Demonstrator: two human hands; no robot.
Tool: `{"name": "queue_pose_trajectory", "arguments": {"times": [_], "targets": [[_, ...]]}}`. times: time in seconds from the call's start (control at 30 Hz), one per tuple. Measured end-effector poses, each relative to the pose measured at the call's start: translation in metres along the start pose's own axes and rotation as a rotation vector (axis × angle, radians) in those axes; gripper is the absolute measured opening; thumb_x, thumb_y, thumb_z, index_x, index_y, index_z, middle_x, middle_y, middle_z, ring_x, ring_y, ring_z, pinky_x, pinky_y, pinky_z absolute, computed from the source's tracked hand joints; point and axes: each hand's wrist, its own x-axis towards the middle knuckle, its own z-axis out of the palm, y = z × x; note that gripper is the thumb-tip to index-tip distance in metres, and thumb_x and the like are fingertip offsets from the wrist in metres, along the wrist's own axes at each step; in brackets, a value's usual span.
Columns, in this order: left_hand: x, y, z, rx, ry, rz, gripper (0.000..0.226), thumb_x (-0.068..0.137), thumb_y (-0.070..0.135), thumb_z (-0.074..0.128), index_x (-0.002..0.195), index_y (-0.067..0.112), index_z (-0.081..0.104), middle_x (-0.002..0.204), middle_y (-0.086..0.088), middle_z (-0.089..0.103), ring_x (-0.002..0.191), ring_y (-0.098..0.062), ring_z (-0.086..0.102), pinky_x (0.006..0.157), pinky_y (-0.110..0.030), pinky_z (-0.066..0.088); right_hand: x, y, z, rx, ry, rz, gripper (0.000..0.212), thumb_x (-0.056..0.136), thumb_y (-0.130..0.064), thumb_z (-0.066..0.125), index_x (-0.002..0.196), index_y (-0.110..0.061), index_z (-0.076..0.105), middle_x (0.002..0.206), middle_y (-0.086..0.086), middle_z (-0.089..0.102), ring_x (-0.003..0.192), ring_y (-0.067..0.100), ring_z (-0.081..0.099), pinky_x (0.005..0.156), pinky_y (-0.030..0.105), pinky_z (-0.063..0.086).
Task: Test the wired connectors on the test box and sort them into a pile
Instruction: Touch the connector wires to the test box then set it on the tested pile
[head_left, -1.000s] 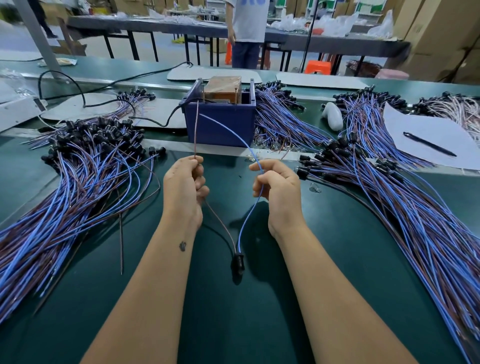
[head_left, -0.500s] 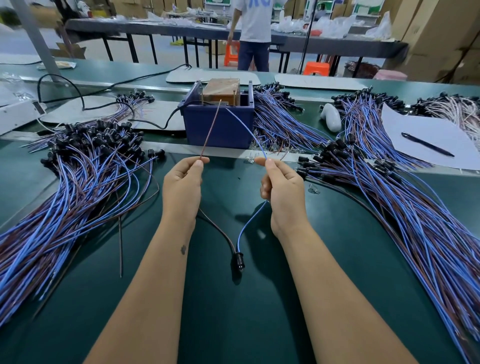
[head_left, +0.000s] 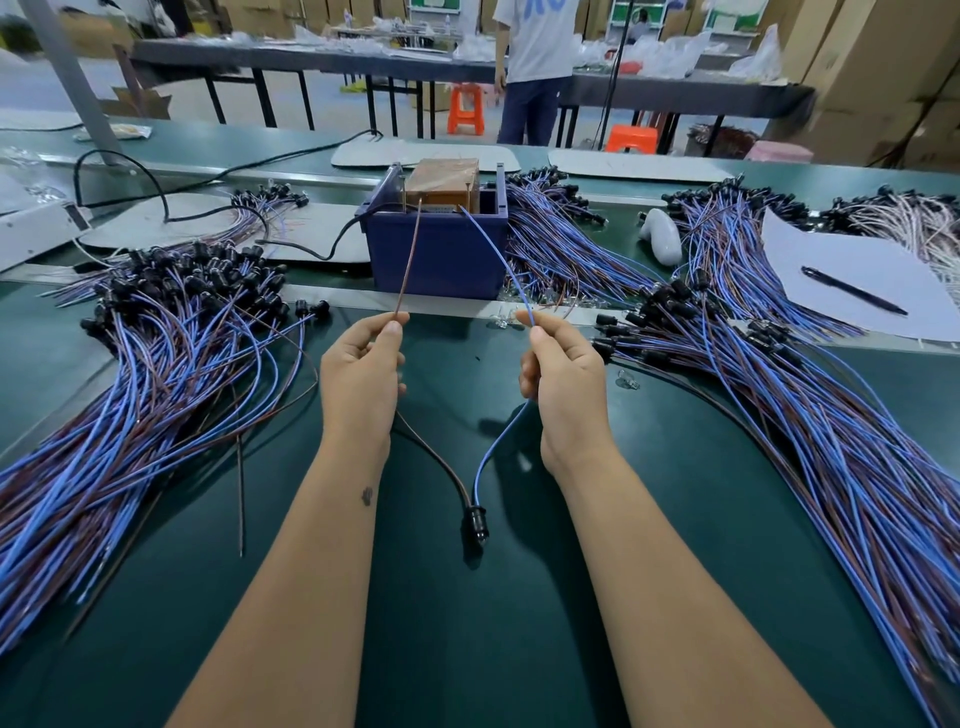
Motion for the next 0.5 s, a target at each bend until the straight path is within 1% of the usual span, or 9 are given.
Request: {"name": "queue_pose_trajectory", "arguments": {"times": [0.07,0.13,0.27,0.37,0.5], "targets": [[0.004,-0.002,-0.001,-0.01,0.019,-0.042,0.021,0.099,0.018,0.056,0.09,0.027,0.073,0.055,0.012,0.048,0.048,-0.002,0.045,0.048,-0.017,0.047,0.0,-0.001,0.001,-0.025,0.003,0.001,0.028,0.1,-0.012,0.046,0.097,-0.027,0.07,0.055,-0.009,0.045,0.051,0.006,0.039,0.049,0.015,0.037],[0.009,-0.002,-0.001,0.003,0.02,-0.065,0.021,0.099,0.018,0.055,0.089,0.025,0.072,0.052,0.013,0.05,0.046,-0.001,0.047,0.049,-0.017,0.049,0.0,-0.001,0.002,-0.051,0.007,0.004,0.028,0.1,-0.013,0.046,0.099,-0.028,0.069,0.054,-0.009,0.045,0.051,0.006,0.04,0.049,0.016,0.038],[0.018,-0.001,0.002,0.011,-0.016,-0.082,0.022,0.1,0.018,0.054,0.089,0.025,0.071,0.056,0.009,0.051,0.045,-0.001,0.049,0.049,-0.017,0.049,0.0,0.0,0.004,-0.073,0.014,-0.003,0.027,0.1,-0.013,0.045,0.101,-0.028,0.068,0.056,-0.008,0.046,0.052,0.006,0.041,0.051,0.016,0.04],[0.023,-0.001,0.003,-0.002,-0.016,-0.063,0.022,0.101,0.016,0.053,0.089,0.025,0.07,0.059,0.006,0.05,0.046,-0.002,0.049,0.05,-0.018,0.05,0.001,0.002,0.004,-0.075,0.022,-0.001,0.026,0.101,-0.014,0.045,0.102,-0.028,0.067,0.057,-0.009,0.048,0.053,0.004,0.044,0.051,0.016,0.042],[0.023,-0.006,0.004,0.007,0.024,0.0,0.022,0.101,0.016,0.053,0.09,0.025,0.069,0.062,0.005,0.048,0.05,-0.002,0.048,0.05,-0.017,0.048,0.001,0.003,0.004,-0.079,0.021,0.003,0.025,0.1,-0.014,0.046,0.102,-0.03,0.066,0.057,-0.008,0.05,0.053,0.002,0.046,0.052,0.017,0.044]]}}
